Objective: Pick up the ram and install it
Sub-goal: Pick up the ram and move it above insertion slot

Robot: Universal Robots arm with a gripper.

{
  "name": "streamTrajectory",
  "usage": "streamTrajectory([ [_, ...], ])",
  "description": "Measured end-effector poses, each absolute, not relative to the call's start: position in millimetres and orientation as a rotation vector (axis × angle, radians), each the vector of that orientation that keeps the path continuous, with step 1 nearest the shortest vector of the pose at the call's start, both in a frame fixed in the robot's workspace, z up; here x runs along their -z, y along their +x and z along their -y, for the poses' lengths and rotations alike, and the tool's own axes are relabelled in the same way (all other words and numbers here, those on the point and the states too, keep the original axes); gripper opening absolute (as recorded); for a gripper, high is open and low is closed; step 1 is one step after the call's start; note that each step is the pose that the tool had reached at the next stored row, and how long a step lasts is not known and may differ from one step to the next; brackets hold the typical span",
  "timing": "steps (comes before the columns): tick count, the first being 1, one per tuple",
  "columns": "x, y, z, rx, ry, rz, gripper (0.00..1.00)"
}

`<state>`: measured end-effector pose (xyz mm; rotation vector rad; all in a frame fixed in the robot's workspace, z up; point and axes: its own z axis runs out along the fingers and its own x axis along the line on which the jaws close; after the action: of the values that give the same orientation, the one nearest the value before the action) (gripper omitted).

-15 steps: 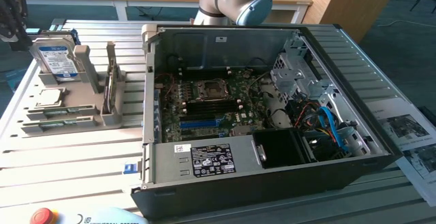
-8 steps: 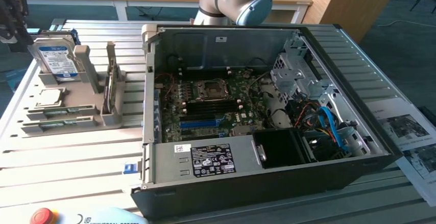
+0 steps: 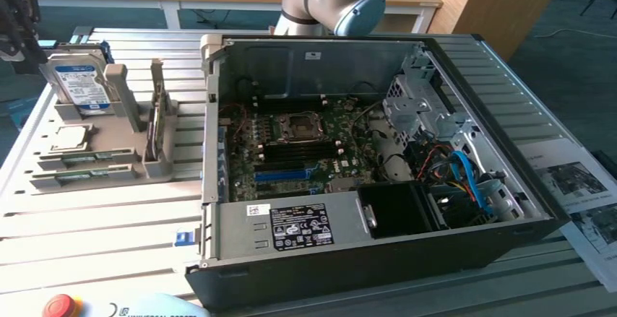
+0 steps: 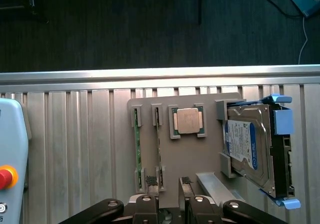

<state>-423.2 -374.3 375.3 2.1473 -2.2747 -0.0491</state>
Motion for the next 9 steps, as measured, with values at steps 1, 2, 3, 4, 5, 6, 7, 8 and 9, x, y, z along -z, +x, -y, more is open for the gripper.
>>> streamTrajectory([
  [1, -375.3, -423.1, 374.3, 0.049, 2.147, 2.275, 0.3],
  [2, -375.1, -423.1, 374.3, 0.049, 2.147, 2.275, 0.3],
  [3, -374.7, -423.1, 374.3, 0.049, 2.147, 2.275, 0.3],
  [4, -374.1, -423.1, 374.3, 0.049, 2.147, 2.275, 0.3],
  [5, -373.4, -423.2, 374.4, 0.049, 2.147, 2.275, 0.3],
  [6, -372.3, -423.2, 374.3, 0.049, 2.148, 2.275, 0.3],
  [7, -371.1, -423.2, 374.3, 0.049, 2.147, 2.275, 0.3],
  [8, -369.8, -423.2, 374.3, 0.049, 2.147, 2.275, 0.3],
  [9, -368.3, -423.2, 374.3, 0.049, 2.147, 2.275, 0.3],
])
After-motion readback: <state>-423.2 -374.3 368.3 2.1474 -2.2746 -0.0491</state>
